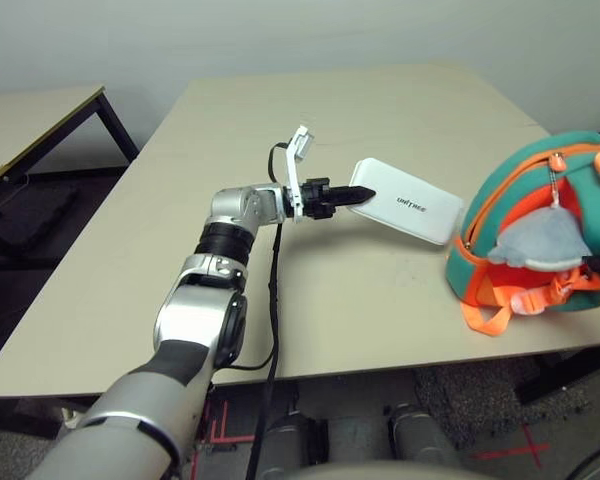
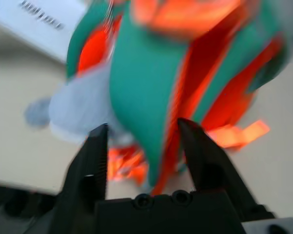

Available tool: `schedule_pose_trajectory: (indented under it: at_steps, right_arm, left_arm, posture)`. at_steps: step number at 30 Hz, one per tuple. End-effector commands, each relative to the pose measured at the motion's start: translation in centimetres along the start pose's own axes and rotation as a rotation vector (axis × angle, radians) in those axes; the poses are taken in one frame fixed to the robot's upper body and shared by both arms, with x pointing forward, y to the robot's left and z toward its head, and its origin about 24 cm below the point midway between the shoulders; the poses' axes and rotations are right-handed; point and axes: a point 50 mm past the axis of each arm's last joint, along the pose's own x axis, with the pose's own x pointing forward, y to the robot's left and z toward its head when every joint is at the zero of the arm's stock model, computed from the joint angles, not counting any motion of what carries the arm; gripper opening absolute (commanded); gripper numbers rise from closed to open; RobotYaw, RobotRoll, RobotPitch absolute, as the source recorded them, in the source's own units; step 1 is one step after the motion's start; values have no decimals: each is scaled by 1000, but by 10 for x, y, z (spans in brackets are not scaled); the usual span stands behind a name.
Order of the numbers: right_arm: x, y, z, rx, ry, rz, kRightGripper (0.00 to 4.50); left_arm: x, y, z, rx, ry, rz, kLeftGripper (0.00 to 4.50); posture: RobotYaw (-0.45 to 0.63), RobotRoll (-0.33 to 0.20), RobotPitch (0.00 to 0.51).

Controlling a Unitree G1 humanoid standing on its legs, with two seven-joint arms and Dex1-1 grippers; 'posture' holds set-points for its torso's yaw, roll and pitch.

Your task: Put the pencil case into the backpack and zip it.

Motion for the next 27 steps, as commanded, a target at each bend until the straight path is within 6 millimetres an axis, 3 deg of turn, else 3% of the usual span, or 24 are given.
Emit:
schedule_pose_trajectory:
  at_steps: [1,3,7,17,27]
  right_arm:
    - [-14,-16,11,25,-31,-127,4018]
    - [-17,-21,15,29,-48,-170,4497]
    - [-16,-25,15,37,-42,-196,4500]
    - [20,-16,-17,168,-75,-189,4500]
    - [1,-19,-19,245,-167,-178,4500]
  left_arm:
    - [-18,-11,16,62,-51,14,1410]
    - [-24,-17,20,84,-57,25,1410]
    - [-27,-29,24,108,-55,18,1410]
    - [-8,-49,35,160,-42,-60,1410]
    - [-1,-45,46,191,-21,-65,1410]
  posture:
    - [-284,0,123]
    - [-282,0,131]
    - [-278,0,140]
    - [-271,0,112]
    - [-306,0,89]
